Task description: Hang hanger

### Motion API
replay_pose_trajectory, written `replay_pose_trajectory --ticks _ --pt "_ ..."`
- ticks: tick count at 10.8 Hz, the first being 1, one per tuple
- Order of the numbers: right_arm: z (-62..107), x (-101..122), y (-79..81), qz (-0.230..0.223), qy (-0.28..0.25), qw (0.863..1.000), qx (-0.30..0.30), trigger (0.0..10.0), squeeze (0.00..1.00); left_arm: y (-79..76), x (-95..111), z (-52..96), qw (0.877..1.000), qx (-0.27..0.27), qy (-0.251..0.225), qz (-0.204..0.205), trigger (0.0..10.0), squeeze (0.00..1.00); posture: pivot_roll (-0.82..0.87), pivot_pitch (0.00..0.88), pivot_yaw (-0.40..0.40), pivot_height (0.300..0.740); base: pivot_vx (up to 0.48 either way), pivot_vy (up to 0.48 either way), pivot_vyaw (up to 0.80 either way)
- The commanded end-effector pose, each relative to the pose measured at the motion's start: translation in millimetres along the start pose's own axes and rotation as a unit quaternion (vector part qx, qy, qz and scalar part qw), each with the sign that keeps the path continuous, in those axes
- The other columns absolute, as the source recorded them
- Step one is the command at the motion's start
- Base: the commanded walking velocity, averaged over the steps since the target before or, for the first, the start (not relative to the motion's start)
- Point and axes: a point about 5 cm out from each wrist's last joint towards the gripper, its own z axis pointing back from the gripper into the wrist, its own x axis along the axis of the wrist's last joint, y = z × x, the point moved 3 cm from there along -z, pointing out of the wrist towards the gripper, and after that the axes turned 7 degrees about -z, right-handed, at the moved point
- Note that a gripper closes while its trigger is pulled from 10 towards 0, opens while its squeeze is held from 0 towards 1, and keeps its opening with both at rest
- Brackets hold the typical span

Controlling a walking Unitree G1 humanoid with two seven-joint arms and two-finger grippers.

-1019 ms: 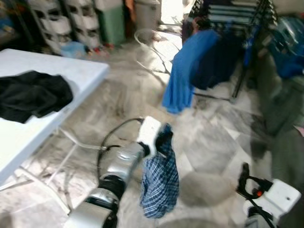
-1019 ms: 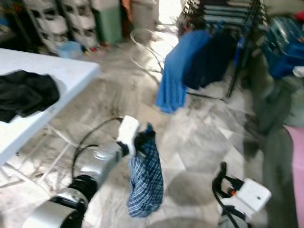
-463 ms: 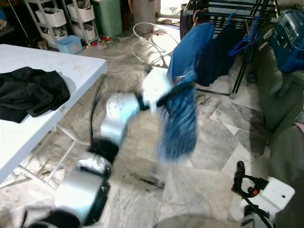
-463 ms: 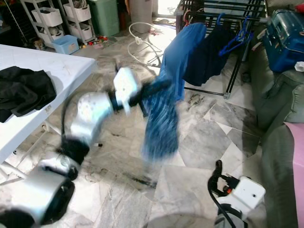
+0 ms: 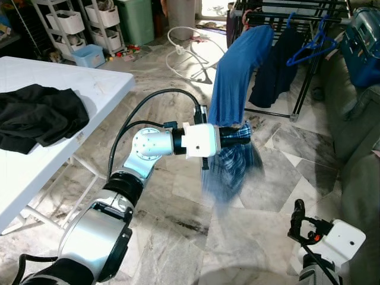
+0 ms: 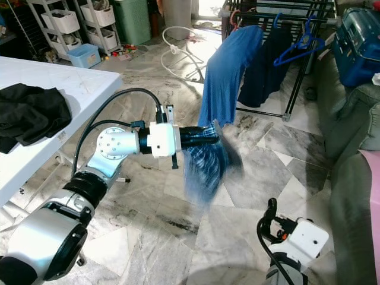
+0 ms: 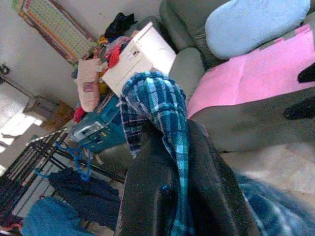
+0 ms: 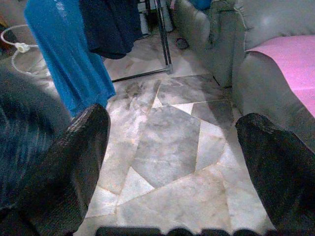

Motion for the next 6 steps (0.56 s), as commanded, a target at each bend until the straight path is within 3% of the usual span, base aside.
replay_pose_trajectory --ticks 1,3,4,5,6 --pt "6.0 -9 6.2 -0.025 0.012 1.0 -0.011 10.0 0.0 6.8 4 -2.5 0.999 -0.007 -0.003 -0.031 10.0 0.0 -0.06 0.075 0.049 0.74 0.0 0.0 0.0" --pt "6.2 -9 6.3 -0.025 0.015 1.0 -0.009 10.0 0.0 3.0 -2 0.0 0.999 -0.014 0.016 -0.039 10.0 0.0 -0.06 0.079 0.041 0.74 0.0 0.0 0.0" --pt "5.7 -13 10.5 -0.027 0.025 0.999 0.006 10.0 0.0 -1.6 -24 3.0 0.996 0.039 0.069 0.051 10.0 0.0 -0.06 0.077 0.04 0.74 0.0 0.0 0.0" --pt "6.0 -12 12.5 -0.026 0.025 0.999 0.009 10.0 0.0 -8.2 -37 6.2 0.986 0.079 0.106 0.102 10.0 0.0 -0.07 0.076 0.037 0.74 0.0 0.0 0.0" --pt "5.4 -10 11.1 -0.018 0.02 1.0 0.007 10.0 0.0 -32.7 -59 14.2 0.958 0.144 0.156 0.193 10.0 0.0 -0.07 0.068 0.024 0.74 0.0 0.0 0.0"
